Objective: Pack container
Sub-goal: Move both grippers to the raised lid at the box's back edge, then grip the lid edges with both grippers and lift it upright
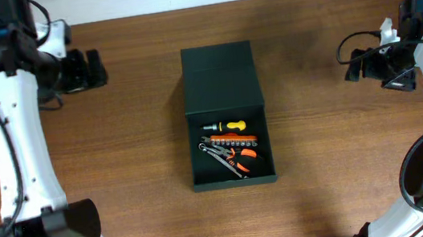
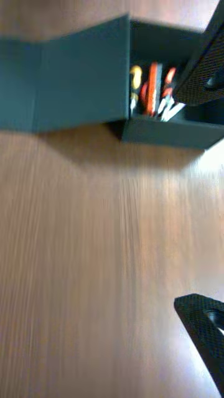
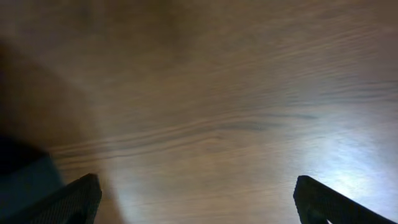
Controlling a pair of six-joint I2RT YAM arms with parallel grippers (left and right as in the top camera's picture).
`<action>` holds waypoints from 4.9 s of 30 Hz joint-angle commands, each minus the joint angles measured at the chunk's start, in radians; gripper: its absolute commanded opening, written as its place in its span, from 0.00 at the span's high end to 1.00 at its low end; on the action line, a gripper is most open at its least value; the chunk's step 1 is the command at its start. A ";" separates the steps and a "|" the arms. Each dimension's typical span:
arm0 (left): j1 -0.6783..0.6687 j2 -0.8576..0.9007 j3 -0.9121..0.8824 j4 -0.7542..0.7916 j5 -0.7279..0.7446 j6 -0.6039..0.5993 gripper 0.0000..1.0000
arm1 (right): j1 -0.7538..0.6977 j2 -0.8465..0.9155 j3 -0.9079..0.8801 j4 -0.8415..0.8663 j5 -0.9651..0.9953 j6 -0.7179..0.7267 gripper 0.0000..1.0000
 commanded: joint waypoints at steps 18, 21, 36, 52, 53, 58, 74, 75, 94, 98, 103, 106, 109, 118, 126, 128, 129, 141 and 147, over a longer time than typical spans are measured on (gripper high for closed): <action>-0.030 0.195 -0.349 0.383 0.366 0.034 0.98 | 0.076 0.138 0.000 0.241 -0.349 0.099 0.71; -0.048 0.229 -0.349 0.433 0.359 -0.016 0.98 | 0.113 0.207 0.000 0.258 -0.353 0.156 0.96; -0.111 0.315 -0.351 0.536 0.362 -0.034 0.98 | 0.227 0.277 0.000 0.316 -0.353 0.343 0.96; -0.120 0.421 -0.352 0.533 0.462 -0.042 0.98 | 0.310 0.284 0.000 0.332 -0.354 0.341 0.96; -0.120 0.423 -0.352 0.533 0.462 -0.042 0.98 | 0.313 0.285 0.000 0.332 -0.354 0.341 0.96; -0.132 0.425 -0.352 0.536 0.462 -0.042 0.98 | 0.315 0.290 0.000 0.334 -0.354 0.341 0.96; -0.167 0.453 -0.353 0.547 0.462 -0.109 0.98 | 0.341 0.365 0.000 0.354 -0.439 0.341 0.96; -0.169 0.453 -0.353 0.547 0.462 -0.113 0.98 | 0.342 0.365 0.000 0.356 -0.439 0.344 0.96; -0.198 0.454 -0.392 0.562 0.473 -0.116 0.98 | 0.383 0.365 0.000 0.361 -0.432 0.351 0.96; -0.197 0.454 -0.402 0.562 0.473 -0.122 0.98 | 0.386 0.365 0.000 0.361 -0.433 0.352 0.96; -0.197 0.454 -0.403 0.576 0.485 -0.124 0.98 | 0.386 0.365 0.000 0.361 -0.441 0.352 0.96; -0.197 0.454 -0.403 0.594 0.526 -0.126 0.98 | 0.386 0.365 0.000 0.362 -0.452 0.352 0.96; -0.198 0.454 -0.403 0.604 0.533 -0.147 0.98 | 0.386 0.365 0.000 0.361 -0.455 0.352 0.96; -0.198 0.455 -0.403 0.620 0.533 -0.157 0.98 | 0.387 0.365 0.000 0.384 -0.480 0.352 0.96; -0.198 0.455 -0.404 0.629 0.533 -0.158 0.98 | 0.386 0.365 0.000 0.429 -0.519 0.360 0.96; -0.198 0.455 -0.405 0.633 0.534 -0.157 0.98 | 0.386 0.365 0.000 0.436 -0.522 0.360 0.96; -0.198 0.455 -0.406 0.638 0.541 -0.157 0.98 | 0.386 0.365 0.000 0.440 -0.522 0.360 0.96; -0.197 0.455 -0.414 0.740 0.653 -0.156 0.98 | 0.385 0.365 0.000 0.475 -0.549 0.373 0.96; -0.196 0.455 -0.413 0.750 0.721 -0.135 0.98 | 0.372 0.365 0.001 0.497 -0.608 0.382 0.96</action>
